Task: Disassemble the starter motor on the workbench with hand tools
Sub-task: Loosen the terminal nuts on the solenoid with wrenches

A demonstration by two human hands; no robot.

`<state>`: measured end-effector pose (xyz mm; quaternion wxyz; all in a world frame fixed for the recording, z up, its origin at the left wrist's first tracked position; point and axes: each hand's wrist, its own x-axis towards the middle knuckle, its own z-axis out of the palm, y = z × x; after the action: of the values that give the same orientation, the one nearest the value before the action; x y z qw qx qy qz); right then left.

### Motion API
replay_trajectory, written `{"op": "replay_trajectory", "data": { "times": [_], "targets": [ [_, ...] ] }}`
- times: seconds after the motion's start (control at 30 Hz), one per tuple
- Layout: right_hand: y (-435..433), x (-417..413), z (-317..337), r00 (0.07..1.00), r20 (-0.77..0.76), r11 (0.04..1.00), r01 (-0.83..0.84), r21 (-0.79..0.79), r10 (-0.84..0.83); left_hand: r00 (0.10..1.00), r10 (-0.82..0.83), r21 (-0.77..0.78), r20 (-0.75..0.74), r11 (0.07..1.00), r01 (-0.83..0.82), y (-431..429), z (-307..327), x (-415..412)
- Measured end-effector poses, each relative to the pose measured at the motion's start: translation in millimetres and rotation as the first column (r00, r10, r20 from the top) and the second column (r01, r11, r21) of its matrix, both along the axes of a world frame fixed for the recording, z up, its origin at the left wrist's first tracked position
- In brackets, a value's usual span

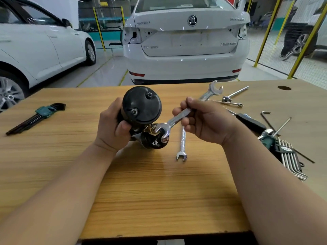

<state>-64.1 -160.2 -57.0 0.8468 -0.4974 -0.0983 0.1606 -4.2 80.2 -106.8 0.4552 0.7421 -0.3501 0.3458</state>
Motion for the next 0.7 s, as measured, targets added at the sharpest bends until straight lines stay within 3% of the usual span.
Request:
{"op": "replay_trajectory", "data": {
  "times": [0.4,0.7],
  "targets": [
    [4.8,-11.3,-12.2,0.992,0.024,0.984,0.124,0.126,-0.128,0.999,0.019,-0.005,-0.034,1.000,-0.020,-1.1,-0.1,-5.2],
    [7.5,-25.3,-8.4,0.999,-0.008,0.984,0.049,0.174,-0.049,0.999,0.029,0.001,-0.028,1.000,-0.029,-1.6,-0.3,-7.3]
  ]
}}
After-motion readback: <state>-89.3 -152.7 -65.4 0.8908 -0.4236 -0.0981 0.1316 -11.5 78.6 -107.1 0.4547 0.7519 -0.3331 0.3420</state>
